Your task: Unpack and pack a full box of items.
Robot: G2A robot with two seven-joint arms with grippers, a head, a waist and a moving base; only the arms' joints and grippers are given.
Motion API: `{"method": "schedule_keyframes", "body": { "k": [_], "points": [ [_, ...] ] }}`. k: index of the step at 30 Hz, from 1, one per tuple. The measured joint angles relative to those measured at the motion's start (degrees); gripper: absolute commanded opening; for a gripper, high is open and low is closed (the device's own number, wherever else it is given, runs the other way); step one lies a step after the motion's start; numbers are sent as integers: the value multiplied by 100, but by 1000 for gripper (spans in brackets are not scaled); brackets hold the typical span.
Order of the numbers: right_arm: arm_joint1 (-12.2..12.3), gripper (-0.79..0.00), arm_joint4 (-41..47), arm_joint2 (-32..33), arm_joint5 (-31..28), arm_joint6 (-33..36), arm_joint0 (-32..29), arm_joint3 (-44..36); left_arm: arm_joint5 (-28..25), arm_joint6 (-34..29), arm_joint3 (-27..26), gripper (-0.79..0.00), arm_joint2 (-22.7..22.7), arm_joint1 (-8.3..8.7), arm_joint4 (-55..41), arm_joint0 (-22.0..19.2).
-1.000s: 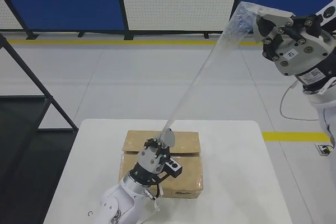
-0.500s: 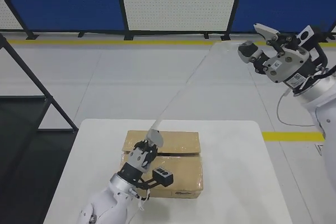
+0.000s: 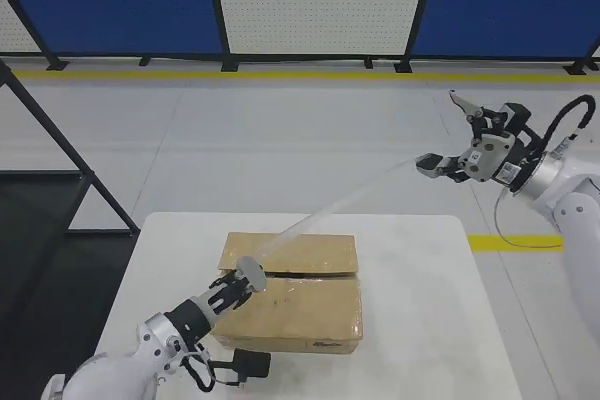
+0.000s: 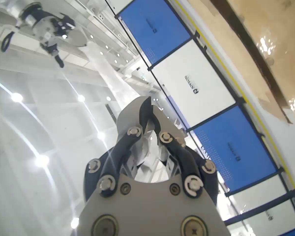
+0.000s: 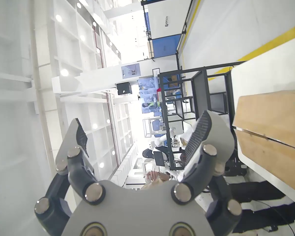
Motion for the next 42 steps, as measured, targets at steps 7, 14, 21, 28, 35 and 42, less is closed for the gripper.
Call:
{"method": "schedule_keyframes", "body": {
  "k": [7, 14, 21, 28, 35, 42],
  "points": [
    [42, 0, -734, -519, 329, 789, 311, 565, -23, -14, 12, -785, -12, -2, -57, -2],
    [140, 0, -1388, -791, 303, 1692, 452, 857, -34, -12, 12, -785, -13, -2, -70, -2],
    [231, 0, -1907, -1060, 192, 2501, 531, 1061, -582, 15, 118, -785, -146, 22, -397, 14],
    [268, 0, -1469, -1177, 85, 2970, 612, 1358, -1344, 781, 2, -785, -692, 165, -378, -109],
    [253, 0, -1174, -1455, 152, 2900, 848, 1704, -1636, 1322, 103, -785, -1109, 353, -705, 13],
    [169, 0, -1099, -1749, 154, 2795, 1074, 1954, -1648, 1302, 236, -785, -1017, 663, -1462, 158]
  ]
}}
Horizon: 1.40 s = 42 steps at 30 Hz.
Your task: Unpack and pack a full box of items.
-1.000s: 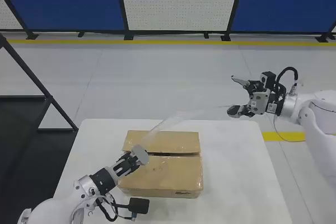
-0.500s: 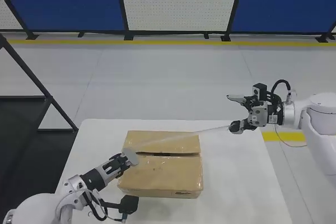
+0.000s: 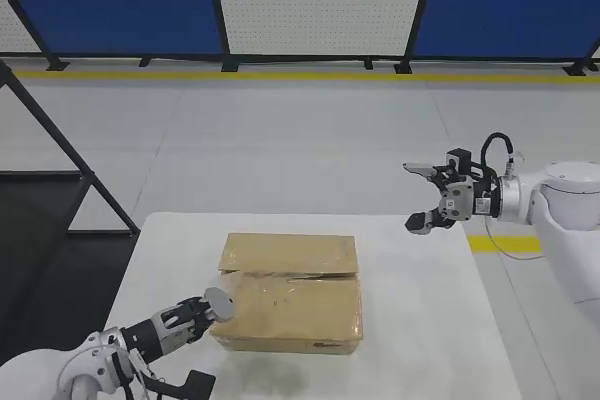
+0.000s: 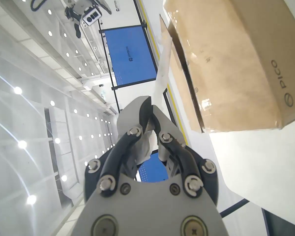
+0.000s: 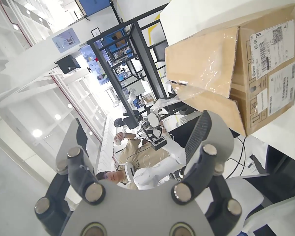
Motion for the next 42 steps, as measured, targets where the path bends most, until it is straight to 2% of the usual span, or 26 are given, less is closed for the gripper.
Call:
{"method": "schedule_keyframes", "body": {
  "k": [3, 14, 21, 24, 29, 35, 42],
  "points": [
    [-52, 0, 144, -52, -276, -103, -7, 42, 17, 17, -13, -785, 29, 20, 14, -47],
    [-63, 0, 256, -47, -352, -176, -122, -26, 73, -74, -51, -785, 103, -3, 15, -46],
    [-106, 0, 575, -187, -534, 32, -544, -161, -174, -166, -178, -785, 470, -327, 14, -794],
    [-125, 0, 644, -264, -604, 306, -593, -99, -157, -159, -142, -785, 491, -356, 14, -902],
    [-198, 0, 715, -408, -689, 366, -557, 127, -210, -212, -178, -785, 438, -429, 14, -1056],
    [-308, 0, 811, -605, -791, 572, -452, 440, -350, -351, -225, -785, 277, -731, 14, -1255],
    [-442, 0, 868, -822, -898, 746, -337, 739, -375, -377, -208, -785, -242, -1207, 14, -1632]
  ]
}}
